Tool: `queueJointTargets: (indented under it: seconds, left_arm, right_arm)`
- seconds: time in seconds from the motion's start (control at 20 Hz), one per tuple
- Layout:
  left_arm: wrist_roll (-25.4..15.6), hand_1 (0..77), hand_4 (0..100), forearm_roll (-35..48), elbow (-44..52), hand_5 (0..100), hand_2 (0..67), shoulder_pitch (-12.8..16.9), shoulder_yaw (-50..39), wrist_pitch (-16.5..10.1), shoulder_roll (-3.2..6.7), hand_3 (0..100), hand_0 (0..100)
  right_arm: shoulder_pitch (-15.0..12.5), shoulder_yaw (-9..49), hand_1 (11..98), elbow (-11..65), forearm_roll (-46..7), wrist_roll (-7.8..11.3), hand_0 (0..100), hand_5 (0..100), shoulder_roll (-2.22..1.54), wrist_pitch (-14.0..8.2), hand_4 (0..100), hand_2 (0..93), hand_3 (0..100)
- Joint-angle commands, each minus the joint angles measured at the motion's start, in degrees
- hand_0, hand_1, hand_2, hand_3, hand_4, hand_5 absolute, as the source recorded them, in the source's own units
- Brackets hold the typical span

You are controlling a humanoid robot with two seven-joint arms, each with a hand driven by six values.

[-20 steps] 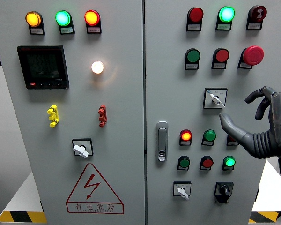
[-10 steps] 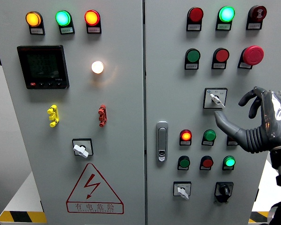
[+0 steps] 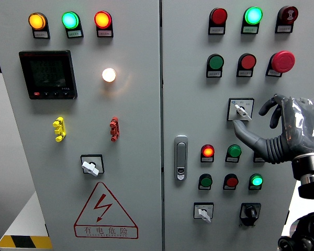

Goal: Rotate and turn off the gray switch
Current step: 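Reach the right hand toward the white rotary switch knob, then close the right hand fingers around the white switch knob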

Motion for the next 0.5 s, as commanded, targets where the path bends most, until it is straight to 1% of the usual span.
queueJointTargets:
  seconds: [0.0, 0.1, 0.2, 0.4, 0.45]
  left_arm:
    - [0.00, 0.0, 10, 0.00, 0.00, 12, 13.2, 0.00, 0.00, 0.00, 0.05, 18, 0]
    - [0.00, 0.0, 10, 0.00, 0.00, 12, 13.2, 0.00, 0.00, 0.00, 0.05, 18, 0]
    - [0.00, 0.0, 10, 0.00, 0.00, 12, 13.2, 0.00, 0.00, 0.00, 0.05, 18, 0]
    - [0.00, 0.0, 10, 0.00, 0.00, 12, 13.2, 0.00, 0.00, 0.00, 0.05, 18, 0]
    - [0.00, 0.0, 10, 0.00, 0.00, 12, 13.2, 0.00, 0.00, 0.00, 0.05, 18, 0]
  right_arm:
    - [0.85, -0.18, 38.7, -0.94, -0.08, -0.04, 0, 93, 0.00, -0.02, 100, 60.8, 87]
    - [1.29, -0.45, 38.6, -1.38, 0.00, -0.21, 0, 93, 0.00, -0.11, 100, 60.8, 87]
    - [1.56, -0.62, 38.7, -2.00, 0.00, -0.83, 0, 93, 0.00, -0.20, 100, 60.9, 87]
    - [1.65, -1.24, 38.4, -2.61, -0.08, -1.00, 0, 94, 0.00, -0.46, 100, 61.9, 87]
    - [1.73, -1.41, 38.3, -2.70, -0.08, -1.09, 0, 94, -0.09, -0.46, 100, 62.3, 87]
